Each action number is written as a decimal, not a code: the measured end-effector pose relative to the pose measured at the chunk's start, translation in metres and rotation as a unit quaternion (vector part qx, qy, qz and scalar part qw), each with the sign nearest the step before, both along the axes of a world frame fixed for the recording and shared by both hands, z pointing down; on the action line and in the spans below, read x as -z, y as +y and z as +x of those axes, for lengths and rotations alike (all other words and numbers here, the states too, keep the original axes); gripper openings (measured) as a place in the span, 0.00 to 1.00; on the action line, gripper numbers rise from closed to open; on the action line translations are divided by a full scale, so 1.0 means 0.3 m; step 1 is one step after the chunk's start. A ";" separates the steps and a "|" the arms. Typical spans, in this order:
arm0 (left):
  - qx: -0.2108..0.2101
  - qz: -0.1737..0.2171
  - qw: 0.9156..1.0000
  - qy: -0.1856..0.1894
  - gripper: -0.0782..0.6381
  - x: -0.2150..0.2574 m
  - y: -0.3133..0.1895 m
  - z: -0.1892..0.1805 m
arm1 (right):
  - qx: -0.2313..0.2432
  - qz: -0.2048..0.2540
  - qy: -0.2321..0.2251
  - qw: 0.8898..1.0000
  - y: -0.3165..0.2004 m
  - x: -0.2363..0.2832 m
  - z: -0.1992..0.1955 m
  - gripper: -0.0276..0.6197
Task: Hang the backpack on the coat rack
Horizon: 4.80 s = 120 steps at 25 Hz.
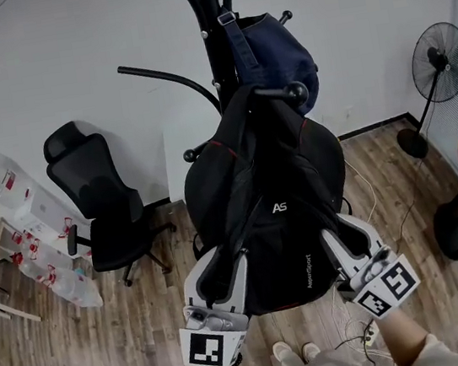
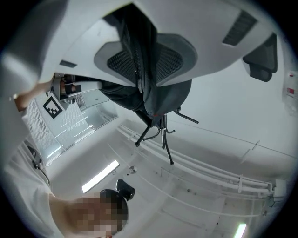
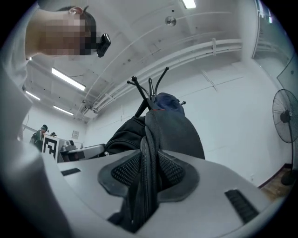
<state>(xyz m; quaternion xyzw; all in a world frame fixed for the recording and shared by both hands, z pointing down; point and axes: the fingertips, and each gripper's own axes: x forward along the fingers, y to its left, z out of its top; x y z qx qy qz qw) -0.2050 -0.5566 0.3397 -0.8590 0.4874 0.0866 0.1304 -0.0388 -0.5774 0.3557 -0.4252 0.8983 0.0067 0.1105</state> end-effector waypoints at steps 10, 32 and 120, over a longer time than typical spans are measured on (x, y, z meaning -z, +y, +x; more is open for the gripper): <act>0.042 0.022 0.998 0.037 0.12 -0.100 0.146 -0.170 | -0.099 -0.086 -0.038 0.991 0.198 -0.229 0.261 0.20; 0.049 -0.008 0.997 0.060 0.12 -0.179 0.977 0.241 | -0.036 -0.071 0.049 0.996 1.032 -0.356 0.443 0.10; 0.077 -0.084 0.991 0.065 0.12 -0.255 1.970 0.270 | -0.029 -0.110 0.057 0.992 2.006 -0.374 0.470 0.07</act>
